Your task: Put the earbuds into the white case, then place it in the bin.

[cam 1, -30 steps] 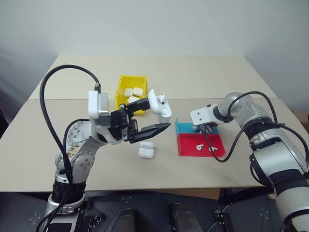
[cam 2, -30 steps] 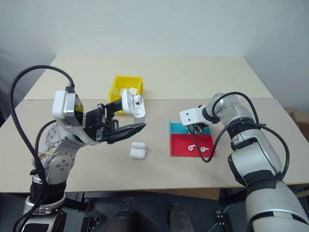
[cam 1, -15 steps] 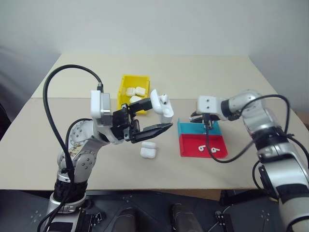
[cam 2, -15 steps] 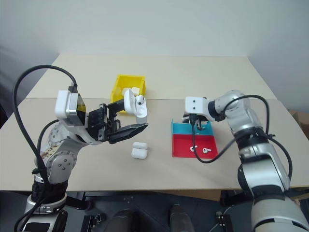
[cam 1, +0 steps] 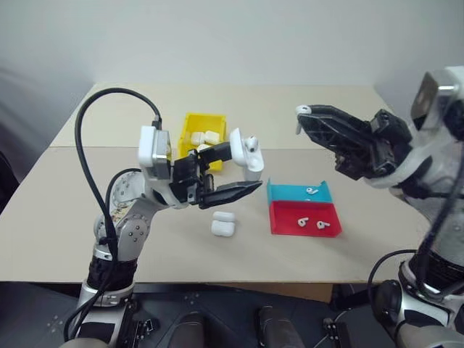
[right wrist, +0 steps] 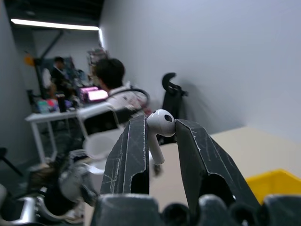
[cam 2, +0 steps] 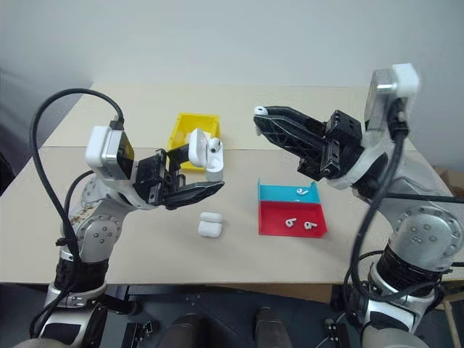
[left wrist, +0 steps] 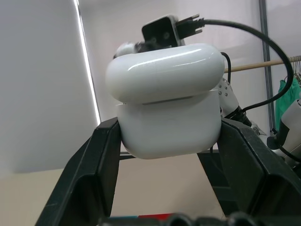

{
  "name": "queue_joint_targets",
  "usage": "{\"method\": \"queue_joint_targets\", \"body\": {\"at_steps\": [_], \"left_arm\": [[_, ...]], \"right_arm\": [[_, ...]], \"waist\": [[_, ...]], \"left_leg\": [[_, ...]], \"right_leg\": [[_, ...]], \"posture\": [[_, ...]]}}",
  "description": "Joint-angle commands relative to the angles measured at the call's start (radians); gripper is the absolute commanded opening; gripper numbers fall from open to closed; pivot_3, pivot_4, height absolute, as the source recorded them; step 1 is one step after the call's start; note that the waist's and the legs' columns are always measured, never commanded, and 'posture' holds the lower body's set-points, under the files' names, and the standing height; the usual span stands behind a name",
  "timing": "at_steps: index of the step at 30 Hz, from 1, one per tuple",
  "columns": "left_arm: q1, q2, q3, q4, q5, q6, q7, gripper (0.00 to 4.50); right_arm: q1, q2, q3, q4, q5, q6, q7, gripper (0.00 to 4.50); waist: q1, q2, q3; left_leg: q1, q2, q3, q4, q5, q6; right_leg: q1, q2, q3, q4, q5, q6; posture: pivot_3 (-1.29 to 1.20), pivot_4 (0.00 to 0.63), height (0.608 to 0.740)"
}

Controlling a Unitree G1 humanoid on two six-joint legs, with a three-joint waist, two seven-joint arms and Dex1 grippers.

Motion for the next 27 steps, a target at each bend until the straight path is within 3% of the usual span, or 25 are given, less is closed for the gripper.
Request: {"method": "queue_joint_targets", "body": {"at_steps": [1,5,22,27], "left_arm": [[-0.018,-0.005,0.001,-0.018,-0.011,-0.002,-0.003,2.84],[-0.017,-0.011,-0.005,-0.02,-0.006,-0.004,0.003,2.84],[-0.028,-0.016,-0.003,-0.004,-0.003,-0.009,0.0,2.84],[-0.03,-0.017,-0.003,-0.001,-0.001,-0.011,-0.001,2.84]], "right_arm": [[0.018,-0.006,0.052,-0.078,0.147,-0.034,-0.114,0.69],[0.032,-0.017,0.117,-0.098,0.196,-0.072,-0.173,0.69],[0.068,-0.097,0.266,-0.096,0.091,-0.162,-0.18,0.69],[0.087,-0.13,0.266,-0.102,0.081,-0.174,-0.158,2.35]], "waist": [[0.0,0.0,0.0],[0.0,0.0,0.0],[0.003,0.0,0.0],[0.004,0.0,0.0]], "left_leg": [[0.0,0.0,0.0,0.0,0.0,0.0],[-0.001,0.0,0.0,0.0,0.0,0.0],[-0.002,0.0,0.0,0.0,0.0,0.0],[-0.002,0.0,0.0,0.0,0.0,0.0]], "right_leg": [[0.0,0.0,0.0,0.0,0.0,0.0],[0.0,0.0,0.0,-0.001,0.0,0.0],[-0.001,0.0,-0.001,-0.002,-0.001,0.001],[-0.001,0.0,-0.001,-0.003,-0.001,0.001]], "posture": [[0.0,0.15,0.74],[0.0,0.15,0.74],[0.0,0.15,0.74],[0.0,0.15,0.74]]}}
